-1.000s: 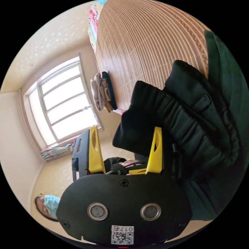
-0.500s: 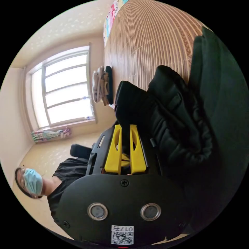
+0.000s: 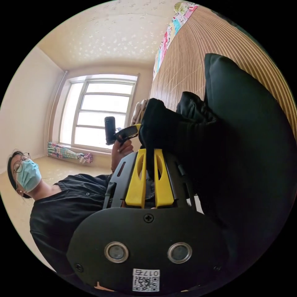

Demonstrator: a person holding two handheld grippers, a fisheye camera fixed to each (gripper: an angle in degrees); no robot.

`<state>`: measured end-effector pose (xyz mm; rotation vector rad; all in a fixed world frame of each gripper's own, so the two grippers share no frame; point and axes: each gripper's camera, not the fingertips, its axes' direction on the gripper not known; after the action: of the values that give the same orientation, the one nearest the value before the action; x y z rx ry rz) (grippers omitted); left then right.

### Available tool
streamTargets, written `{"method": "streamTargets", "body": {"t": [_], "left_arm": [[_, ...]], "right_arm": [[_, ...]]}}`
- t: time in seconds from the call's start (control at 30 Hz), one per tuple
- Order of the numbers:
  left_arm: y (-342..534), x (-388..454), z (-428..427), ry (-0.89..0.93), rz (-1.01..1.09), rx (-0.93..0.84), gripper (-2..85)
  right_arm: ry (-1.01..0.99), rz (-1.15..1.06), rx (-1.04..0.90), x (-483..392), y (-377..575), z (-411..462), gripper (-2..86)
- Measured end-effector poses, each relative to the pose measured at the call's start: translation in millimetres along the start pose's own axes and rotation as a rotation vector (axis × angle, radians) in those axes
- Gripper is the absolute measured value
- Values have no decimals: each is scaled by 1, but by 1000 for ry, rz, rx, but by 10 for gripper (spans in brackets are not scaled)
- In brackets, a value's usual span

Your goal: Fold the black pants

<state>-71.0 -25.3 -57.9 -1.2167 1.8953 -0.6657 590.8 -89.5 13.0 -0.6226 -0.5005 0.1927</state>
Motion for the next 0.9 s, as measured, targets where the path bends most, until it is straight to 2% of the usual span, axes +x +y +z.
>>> {"method": "streamTargets", "body": {"t": [0.07,0.23,0.3,0.4,0.5,0.6,0.67,0.9], "left_arm": [[-15,-13,27,83,-46,-54,112],[-19,-22,87,123,-87,-245,106],[-8,-21,97,102,-90,-245,85],[18,-11,83,103,-26,-148,51],[49,-2,55,208,48,-10,45],[75,11,18,228,126,100,43],[96,19,-23,198,167,225,42],[156,50,-135,208,368,516,40]], "right_arm": [[-22,5,13,-5,8,-4,20],[-14,-10,39,-31,28,-14,21],[-10,1,66,-40,38,-22,21],[-27,-16,115,-59,55,-46,18],[22,-87,145,-92,67,-73,17],[-85,-146,237,-127,78,-106,16],[-88,-178,332,-159,84,-135,16],[-125,-407,418,-270,85,-180,15]]}}
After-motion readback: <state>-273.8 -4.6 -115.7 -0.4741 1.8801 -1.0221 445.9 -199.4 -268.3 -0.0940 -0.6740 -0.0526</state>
